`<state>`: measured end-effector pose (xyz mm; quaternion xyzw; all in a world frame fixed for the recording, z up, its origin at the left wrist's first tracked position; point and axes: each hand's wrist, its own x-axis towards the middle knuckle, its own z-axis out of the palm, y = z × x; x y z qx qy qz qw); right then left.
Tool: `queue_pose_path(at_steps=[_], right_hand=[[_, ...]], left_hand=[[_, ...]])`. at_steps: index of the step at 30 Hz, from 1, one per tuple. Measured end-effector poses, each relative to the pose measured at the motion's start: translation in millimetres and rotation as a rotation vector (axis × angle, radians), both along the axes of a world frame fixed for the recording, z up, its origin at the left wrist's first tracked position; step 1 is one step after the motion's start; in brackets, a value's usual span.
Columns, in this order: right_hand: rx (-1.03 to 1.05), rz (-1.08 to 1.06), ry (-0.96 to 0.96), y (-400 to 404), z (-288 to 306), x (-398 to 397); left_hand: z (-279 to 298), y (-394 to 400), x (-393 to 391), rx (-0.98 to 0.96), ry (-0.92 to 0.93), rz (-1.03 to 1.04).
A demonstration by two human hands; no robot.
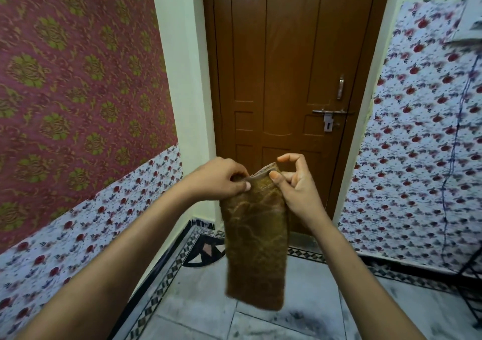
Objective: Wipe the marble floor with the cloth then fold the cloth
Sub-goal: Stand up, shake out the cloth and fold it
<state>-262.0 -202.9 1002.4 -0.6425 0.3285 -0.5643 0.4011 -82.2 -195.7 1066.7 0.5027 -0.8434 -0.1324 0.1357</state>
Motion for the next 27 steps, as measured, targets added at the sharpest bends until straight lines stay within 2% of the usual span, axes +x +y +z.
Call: queue_pose_path(at_steps=[3, 7, 9, 12, 14, 19, 22, 24, 27], right_hand=[[-0.038, 0.011, -0.008, 3.7, -2.2, 5.0], [-0.016, -0.077, -0.023, 8.0, -6.0, 6.3], [0.09, 0.043, -0.06, 7.5, -13.1, 1.5], [0.19, 0.156, 0.108, 6.3, -32.1, 0.1], [0.222, 0.137, 0.154, 5.5, -45.8, 1.0], [0.38, 0.164, 0.03, 8.2, -69.5, -0.2], [0.49, 0.172, -0.037, 7.3, -76.6, -5.1], [0.527, 0.198, -0.061, 6.0, -79.6, -9.6], [0.61, 0.282, -0.106, 2.5, -87.7, -15.9]], left_hand=[[1.0, -0.7, -14.2, -0.019, -0.065, 0.006], [2.2, -3.8, -16.0, 0.0, -0.001, -0.01], [11.6, -3.3, -16.8, -0.042, 0.03, 0.002], [32.5, -1.6, -20.8, -0.112, 0.103, 0.027], [43.3, -1.7, -23.8, -0.189, 0.098, 0.057], [55.0, -6.5, -21.4, -0.466, -0.007, 0.183], [58.0, -12.5, -12.1, -0.562, -0.019, 0.24], [58.1, -17.4, -4.5, -0.55, 0.021, 0.278], [56.7, -26.6, 8.1, -0.43, 0.105, 0.327]])
